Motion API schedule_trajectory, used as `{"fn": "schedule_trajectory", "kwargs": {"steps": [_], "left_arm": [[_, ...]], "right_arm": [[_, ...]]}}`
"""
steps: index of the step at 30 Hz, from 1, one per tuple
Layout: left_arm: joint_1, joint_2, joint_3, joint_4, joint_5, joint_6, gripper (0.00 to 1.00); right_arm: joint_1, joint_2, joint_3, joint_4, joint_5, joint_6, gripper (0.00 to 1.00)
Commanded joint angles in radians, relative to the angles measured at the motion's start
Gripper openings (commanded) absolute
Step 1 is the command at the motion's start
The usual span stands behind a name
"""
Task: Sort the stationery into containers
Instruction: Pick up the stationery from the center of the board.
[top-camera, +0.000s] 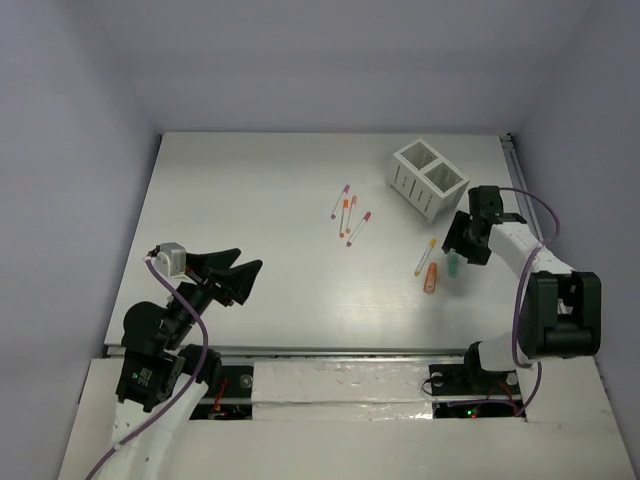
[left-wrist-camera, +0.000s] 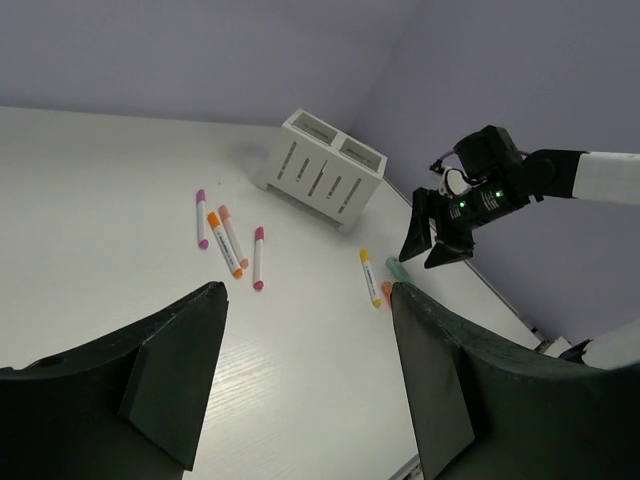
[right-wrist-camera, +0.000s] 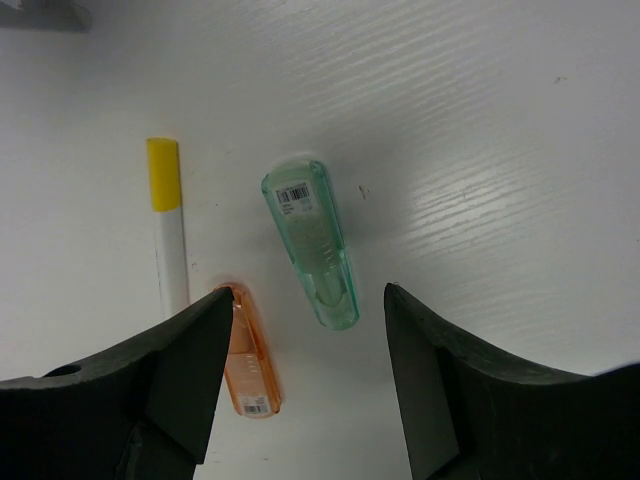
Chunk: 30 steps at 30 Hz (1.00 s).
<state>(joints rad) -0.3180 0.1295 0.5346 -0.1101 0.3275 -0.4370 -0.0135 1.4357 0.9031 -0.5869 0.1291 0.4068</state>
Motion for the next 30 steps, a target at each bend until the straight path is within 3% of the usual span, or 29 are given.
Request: {"fn": "schedule_trajectory", "kwargs": {"steps": [1, 7, 14, 22, 25, 26, 30], "left_arm": [[-0.009, -0.019, 0.033, 0.036, -0.005, 0.014, 0.63], [-0.018, -0.019, 0.033, 0.036, -0.004, 0.014, 0.63], [-0.018, -0.011, 0.030, 0.036, -0.001, 0.014, 0.63], [-0.018, 0.001, 0.028, 0.041, 0.013, 0.014, 0.63], [-0.018, 0.002, 0.027, 0.041, 0.013, 0.012, 0.63], [-0.018, 0.002, 0.028, 0.040, 0.012, 0.012, 0.63], [-0.018, 0.002, 0.028, 0.041, 0.011, 0.012, 0.63]], "right_arm": [[-0.002, 0.029, 0.068, -0.007, -0.019, -0.046, 0.67], [-0.002, 0.112, 0.069, 0.024, 0.001, -0.056, 0.65], [-0.002, 0.178, 0.080, 0.065, -0.003, -0.046, 0.51], [-0.002, 0.218, 0.105, 0.093, 0.020, -0.046, 0.47], [-0.002, 0.241, 0.123, 0.088, 0.035, -0.045, 0.30], [-0.002, 0.241, 0.123, 0.085, 0.050, -0.042, 0.20], [-0.002, 0.134, 0.093, 0.081, 0.061, -0.016, 0.14]]}}
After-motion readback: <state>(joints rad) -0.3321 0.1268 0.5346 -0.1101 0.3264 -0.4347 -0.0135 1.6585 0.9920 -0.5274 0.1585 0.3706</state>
